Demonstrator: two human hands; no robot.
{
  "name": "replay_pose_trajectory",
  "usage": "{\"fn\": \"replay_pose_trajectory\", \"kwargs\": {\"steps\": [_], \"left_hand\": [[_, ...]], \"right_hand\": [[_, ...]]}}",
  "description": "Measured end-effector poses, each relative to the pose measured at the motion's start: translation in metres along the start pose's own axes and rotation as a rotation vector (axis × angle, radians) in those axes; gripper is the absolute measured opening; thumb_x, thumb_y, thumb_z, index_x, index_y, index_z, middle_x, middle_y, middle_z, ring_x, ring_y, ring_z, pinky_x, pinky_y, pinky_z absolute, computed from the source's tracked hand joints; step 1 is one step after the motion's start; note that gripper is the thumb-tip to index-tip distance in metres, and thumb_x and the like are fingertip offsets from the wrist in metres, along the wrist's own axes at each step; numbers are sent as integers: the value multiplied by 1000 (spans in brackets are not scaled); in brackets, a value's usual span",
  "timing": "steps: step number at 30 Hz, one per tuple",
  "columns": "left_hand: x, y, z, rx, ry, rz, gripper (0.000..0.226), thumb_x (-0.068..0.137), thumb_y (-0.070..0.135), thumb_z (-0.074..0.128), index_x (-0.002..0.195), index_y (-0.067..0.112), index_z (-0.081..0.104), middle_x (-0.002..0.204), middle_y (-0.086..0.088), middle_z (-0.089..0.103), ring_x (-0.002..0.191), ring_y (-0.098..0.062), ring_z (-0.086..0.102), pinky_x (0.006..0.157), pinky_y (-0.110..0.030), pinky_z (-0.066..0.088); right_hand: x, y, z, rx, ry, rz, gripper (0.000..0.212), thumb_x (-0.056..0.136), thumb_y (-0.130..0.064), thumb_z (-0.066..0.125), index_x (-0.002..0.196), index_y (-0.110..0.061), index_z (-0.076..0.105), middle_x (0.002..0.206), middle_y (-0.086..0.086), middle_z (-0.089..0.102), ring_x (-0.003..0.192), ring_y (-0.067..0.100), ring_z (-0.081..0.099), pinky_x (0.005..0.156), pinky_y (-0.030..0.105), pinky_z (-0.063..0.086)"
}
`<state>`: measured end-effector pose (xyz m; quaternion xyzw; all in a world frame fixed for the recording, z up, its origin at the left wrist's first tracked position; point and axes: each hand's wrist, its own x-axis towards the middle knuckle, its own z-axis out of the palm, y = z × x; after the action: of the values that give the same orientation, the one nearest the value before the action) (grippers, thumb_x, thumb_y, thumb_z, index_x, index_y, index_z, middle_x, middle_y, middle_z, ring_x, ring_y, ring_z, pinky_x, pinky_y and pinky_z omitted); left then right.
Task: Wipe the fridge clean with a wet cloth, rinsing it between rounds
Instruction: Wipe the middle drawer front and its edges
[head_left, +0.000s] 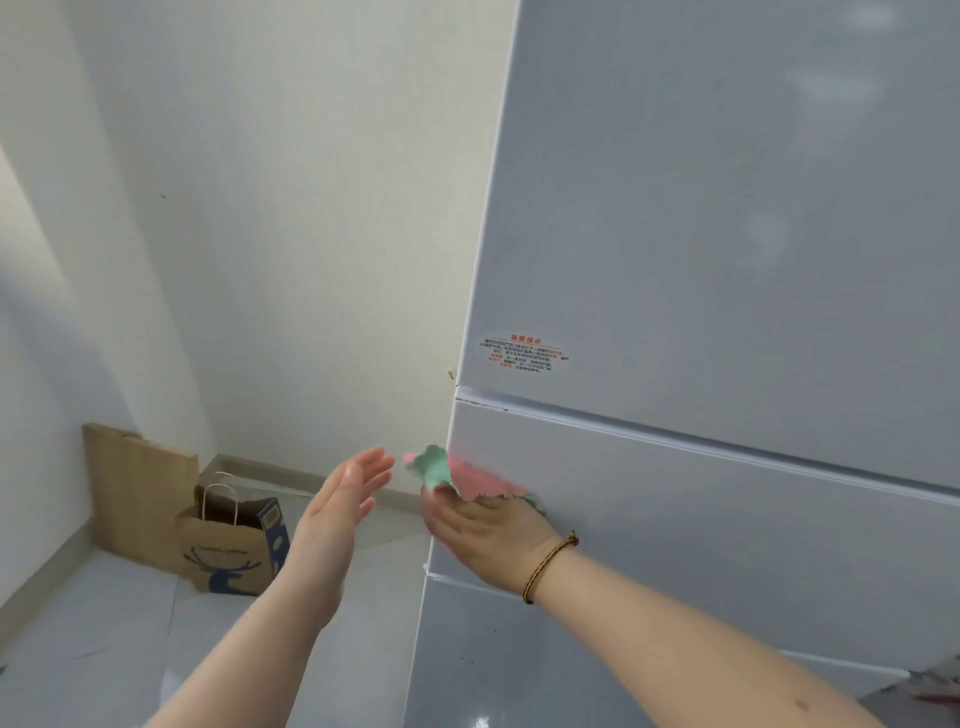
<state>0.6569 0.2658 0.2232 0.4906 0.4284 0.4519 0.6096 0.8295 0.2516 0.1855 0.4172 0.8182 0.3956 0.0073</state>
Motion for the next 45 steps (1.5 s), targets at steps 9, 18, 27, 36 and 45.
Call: {"fn": "replay_pose_trajectory", "kwargs": {"steps": [9, 18, 27, 36, 45], "left_hand": [[-1, 34, 30, 115, -155, 187, 28, 96, 34, 34, 91, 39, 62, 99, 25, 65, 109, 3, 53, 95, -16, 33], [-12, 27, 44, 80, -217, 188, 39, 75, 52, 39, 113, 43, 48, 122, 26, 51, 113, 13, 47, 92, -20, 37], [-39, 10, 81, 112, -46, 255, 49, 96, 13, 34, 130, 42, 13, 146, 14, 22, 133, 1, 21, 104, -16, 26], [-33, -9, 90, 384, 77, 363, 57, 92, 22, 45, 118, 54, 6, 139, 25, 8, 137, 1, 7, 115, -28, 9], [-43, -42, 101, 1062, 43, 864, 41, 96, 37, 24, 136, 26, 23, 145, -9, 17, 138, -19, 6, 113, -20, 1]], "right_hand": [[-22, 69, -51, -150, 280, 123, 42, 90, -19, 31, 131, -18, 39, 138, -2, 44, 132, 22, 23, 115, 37, 6], [-44, -31, 10, 51, -584, -301, 60, 91, -3, 17, 147, -12, -3, 156, 8, 2, 143, 22, 6, 114, 34, 3], [-86, 45, -26, 28, 175, 292, 62, 73, -28, 47, 132, -26, 29, 130, -4, 51, 96, 13, 64, 81, 37, 45], [-124, 10, 14, -111, 1, 322, 54, 94, -12, 12, 146, -12, -4, 145, 20, 31, 135, 32, 27, 105, 40, 39], [-132, 3, 14, 191, 226, 411, 41, 90, -14, 27, 126, -26, 42, 132, -9, 50, 113, 8, 54, 90, 27, 38]]}}
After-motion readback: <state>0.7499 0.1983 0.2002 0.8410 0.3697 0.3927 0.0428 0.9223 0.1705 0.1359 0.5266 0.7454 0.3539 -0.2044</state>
